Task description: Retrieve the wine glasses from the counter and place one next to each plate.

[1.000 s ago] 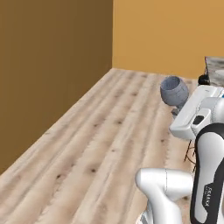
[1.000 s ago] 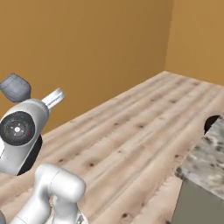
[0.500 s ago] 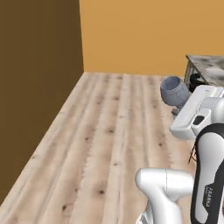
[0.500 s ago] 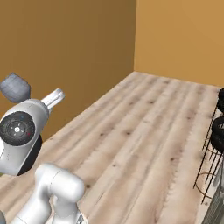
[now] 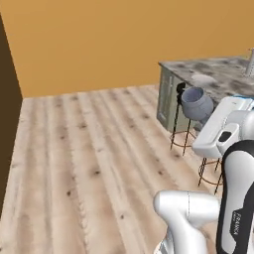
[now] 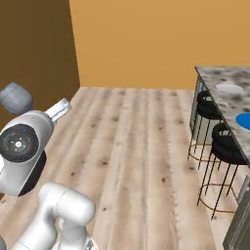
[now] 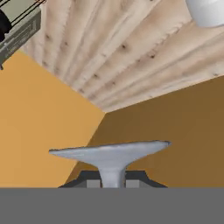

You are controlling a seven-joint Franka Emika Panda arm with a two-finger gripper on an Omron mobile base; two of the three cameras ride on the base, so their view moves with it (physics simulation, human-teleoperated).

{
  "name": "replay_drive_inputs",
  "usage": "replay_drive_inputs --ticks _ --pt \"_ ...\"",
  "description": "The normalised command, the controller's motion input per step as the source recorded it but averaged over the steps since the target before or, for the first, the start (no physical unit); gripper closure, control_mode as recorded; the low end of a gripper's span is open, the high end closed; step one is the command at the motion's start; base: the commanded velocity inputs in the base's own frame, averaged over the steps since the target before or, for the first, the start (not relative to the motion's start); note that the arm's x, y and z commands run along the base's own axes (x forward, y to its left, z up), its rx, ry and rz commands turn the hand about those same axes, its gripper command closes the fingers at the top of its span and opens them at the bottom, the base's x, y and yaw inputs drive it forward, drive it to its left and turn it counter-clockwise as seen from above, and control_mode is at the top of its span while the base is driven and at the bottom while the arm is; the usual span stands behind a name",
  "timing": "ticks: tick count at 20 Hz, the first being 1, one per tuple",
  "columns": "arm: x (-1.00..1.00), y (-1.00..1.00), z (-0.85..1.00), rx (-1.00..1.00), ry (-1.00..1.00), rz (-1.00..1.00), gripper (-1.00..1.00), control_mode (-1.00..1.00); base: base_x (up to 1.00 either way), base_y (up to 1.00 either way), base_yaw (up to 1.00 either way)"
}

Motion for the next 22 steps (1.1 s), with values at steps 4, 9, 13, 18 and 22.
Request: replay_drive_inputs --ticks 4,9,13,18,22 --pt "0.0 0.0 0.0 0.0 0.0 0.0 1.0 1.0 0.86 0.62 -0.78" --pt "0.0 0.0 0.0 0.0 0.0 0.0 1.0 1.0 0.72 0.55 -0.83" --pt "0.0 0.0 0.0 0.0 0.0 0.0 1.0 1.0 0.73 0.65 -0.79" --pt "0.0 0.0 0.0 0.0 0.0 0.0 1.0 1.0 0.96 0.85 -0.63" --pt "0.0 0.0 0.0 0.0 0.0 0.0 1.0 1.0 0.96 0.78 -0.67"
